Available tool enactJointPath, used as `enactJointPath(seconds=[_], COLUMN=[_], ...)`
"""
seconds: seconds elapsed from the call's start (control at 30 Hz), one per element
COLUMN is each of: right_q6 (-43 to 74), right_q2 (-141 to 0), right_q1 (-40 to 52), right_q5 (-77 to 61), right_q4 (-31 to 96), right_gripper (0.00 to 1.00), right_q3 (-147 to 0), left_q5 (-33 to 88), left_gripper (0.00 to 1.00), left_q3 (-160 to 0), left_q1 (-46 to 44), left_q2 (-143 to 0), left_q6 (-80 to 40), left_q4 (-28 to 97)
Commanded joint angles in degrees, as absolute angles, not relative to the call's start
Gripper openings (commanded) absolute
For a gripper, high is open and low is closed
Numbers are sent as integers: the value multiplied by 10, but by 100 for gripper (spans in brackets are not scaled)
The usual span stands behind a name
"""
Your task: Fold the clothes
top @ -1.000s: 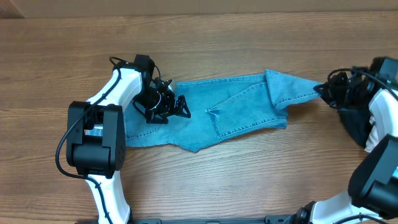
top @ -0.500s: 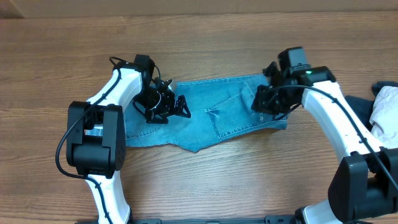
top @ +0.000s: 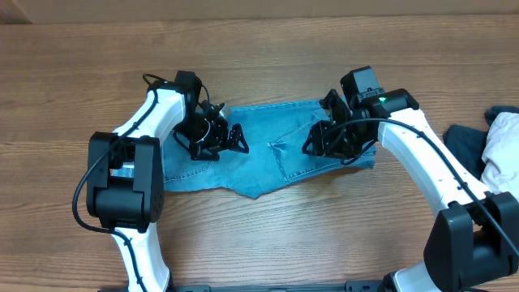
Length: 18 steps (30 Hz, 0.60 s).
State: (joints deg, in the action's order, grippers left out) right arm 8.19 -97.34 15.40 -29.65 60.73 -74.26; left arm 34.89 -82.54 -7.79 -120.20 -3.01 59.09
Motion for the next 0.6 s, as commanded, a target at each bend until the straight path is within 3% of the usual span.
enactJointPath(seconds=[0.0,0.13,0.23,0.27,0.3,0.43,0.57], right_q6=[62,124,122,123,123,166,163], right_q2=[-962,-958,-931,-921,-910,-895,-897], right_q1=[184,220,209,203,192,119,18], right_q5=[-399,-380,-367,-343,-297,-128,-84], right_q4=[588,544,548,560,582,658,662], right_gripper=[50,53,70,81,100,100,100], right_q3=[-755,-755,-777,-789,-807,-845,-834], left_q5=[339,339,321,315,313,321,376], left_gripper=[100,100,100,100,100,100,100], left_q3=[-824,-824,-824,-824,-824,-824,-824], left_q1=[-76,-77,-76,-77,-77,-77,-85], left_q2=[-1213,-1213,-1213,-1213,-1213,-1213,-1213], left_q6=[-28,-28,-28,-28,-28,-14,22], left_q4=[580,583,585,587,590,605,608])
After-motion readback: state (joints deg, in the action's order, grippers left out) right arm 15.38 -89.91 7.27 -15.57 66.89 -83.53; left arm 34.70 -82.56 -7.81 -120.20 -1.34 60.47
